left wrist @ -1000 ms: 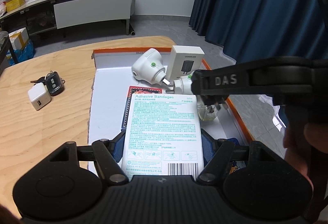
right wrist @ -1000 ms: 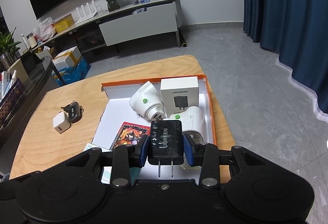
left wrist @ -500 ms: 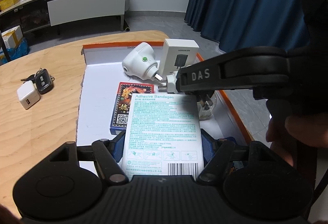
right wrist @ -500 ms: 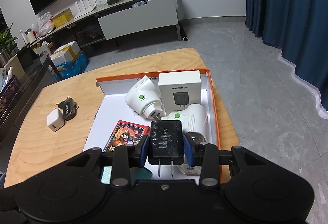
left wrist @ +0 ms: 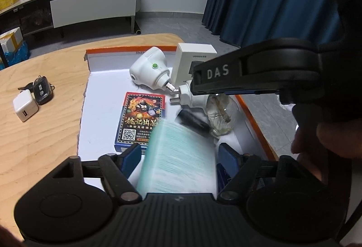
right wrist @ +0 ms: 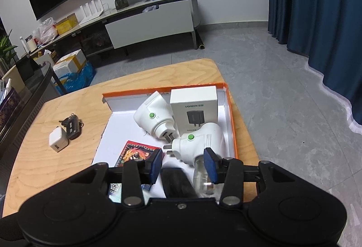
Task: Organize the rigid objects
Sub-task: 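Open the left tool on the bandages box while the right tool releases the black charger, then grasp the white USB charger with the left tool while the right tool grasps the key fob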
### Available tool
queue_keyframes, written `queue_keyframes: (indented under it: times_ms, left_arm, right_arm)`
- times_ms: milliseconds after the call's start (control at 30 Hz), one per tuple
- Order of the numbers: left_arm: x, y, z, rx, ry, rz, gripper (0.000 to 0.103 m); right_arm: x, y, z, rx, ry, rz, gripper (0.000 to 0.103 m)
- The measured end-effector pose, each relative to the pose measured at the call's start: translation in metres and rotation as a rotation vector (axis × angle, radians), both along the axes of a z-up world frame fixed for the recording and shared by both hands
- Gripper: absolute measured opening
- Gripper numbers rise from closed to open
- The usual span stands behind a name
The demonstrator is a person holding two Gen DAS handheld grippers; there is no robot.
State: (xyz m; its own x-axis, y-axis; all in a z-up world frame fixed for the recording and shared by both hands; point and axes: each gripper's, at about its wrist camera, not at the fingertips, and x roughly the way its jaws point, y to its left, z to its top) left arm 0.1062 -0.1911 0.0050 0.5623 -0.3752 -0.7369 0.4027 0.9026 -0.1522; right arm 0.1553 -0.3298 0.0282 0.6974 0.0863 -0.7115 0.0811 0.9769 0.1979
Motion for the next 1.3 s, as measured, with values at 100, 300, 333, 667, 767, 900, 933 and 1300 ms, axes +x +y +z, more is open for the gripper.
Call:
queue_keyframes:
  times_ms: [100, 300, 333, 667, 767, 900, 933, 1300]
  left_arm:
    - [-0.001, 0.003, 0.005, -0.002, -0.011, 0.016, 0.089]
    - [-0.002, 0.025, 0.015, -0.006, -0.026, 0.077, 0.09]
    - [-0.001, 0.03, 0.016, -0.005, -0.027, 0.094, 0.09]
    - [0.017, 0.11, 0.013, 0.021, -0.002, 0.324, 0.09]
    - [0.034, 0.136, 0.01, 0.02, 0.004, 0.408, 0.09]
    - [0.067, 0.162, 0.005, -0.01, 0.026, 0.505, 0.09]
    - [0.076, 0.165, 0.005, -0.01, 0.028, 0.519, 0.09]
    - [0.139, 0.18, -0.023, -0.012, 0.048, 0.625, 0.088]
  right_arm:
    - [-0.005, -0.001, 0.006, 0.0, -0.019, -0.02, 0.056]
    - [-0.015, 0.002, 0.02, -0.001, -0.056, -0.023, 0.057]
    - [-0.016, 0.004, 0.022, 0.0, -0.06, -0.018, 0.059]
    - [-0.022, 0.048, 0.026, 0.0, -0.065, 0.079, 0.062]
    - [-0.023, 0.063, 0.026, -0.002, -0.065, 0.116, 0.062]
    - [-0.023, 0.078, 0.024, -0.002, -0.066, 0.152, 0.062]
    - [-0.023, 0.081, 0.023, 0.0, -0.064, 0.158, 0.063]
    - [-0.011, 0.089, 0.005, 0.015, -0.037, 0.197, 0.063]
